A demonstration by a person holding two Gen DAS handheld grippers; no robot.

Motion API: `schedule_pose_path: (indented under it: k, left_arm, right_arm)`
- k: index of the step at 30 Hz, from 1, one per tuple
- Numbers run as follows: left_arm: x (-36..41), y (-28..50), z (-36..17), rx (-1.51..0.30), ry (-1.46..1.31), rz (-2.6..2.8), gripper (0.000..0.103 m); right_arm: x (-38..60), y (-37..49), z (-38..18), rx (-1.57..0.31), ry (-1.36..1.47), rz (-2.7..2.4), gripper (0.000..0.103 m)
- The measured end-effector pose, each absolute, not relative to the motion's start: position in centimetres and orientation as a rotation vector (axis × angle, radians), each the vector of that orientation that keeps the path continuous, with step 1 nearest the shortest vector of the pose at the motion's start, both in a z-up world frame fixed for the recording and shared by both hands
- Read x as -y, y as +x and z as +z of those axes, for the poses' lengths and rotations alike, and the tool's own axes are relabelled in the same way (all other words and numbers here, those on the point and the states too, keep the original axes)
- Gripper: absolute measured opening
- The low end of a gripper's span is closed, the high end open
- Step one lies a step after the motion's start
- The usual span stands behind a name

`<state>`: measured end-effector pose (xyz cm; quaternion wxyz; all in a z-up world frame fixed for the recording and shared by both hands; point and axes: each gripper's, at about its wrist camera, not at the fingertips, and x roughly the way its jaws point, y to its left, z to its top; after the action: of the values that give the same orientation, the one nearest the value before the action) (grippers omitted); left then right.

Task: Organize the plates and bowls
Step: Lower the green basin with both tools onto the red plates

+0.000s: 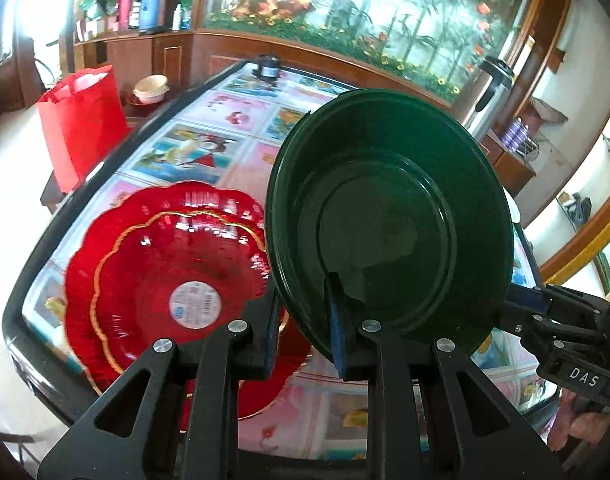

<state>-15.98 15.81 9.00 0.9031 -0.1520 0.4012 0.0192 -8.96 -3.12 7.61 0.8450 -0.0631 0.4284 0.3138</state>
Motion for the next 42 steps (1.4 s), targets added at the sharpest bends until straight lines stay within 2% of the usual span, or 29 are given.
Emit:
schedule_pose_path:
  k: [21, 42]
  left_arm:
    - [-21.8, -19.5, 8.6, -0.824, -0.397, 0.158, 0.021]
    - [-25.9, -21.5, 6.1, -0.919, -0.488, 0.202, 0.021]
  right_arm:
    - [-3.5, -9.0, 7.2, -0.918, -0.234, 0.790, 0.033]
    - [-8.3, -8.9, 3.9, -1.028, -0.288, 0.903, 0.040]
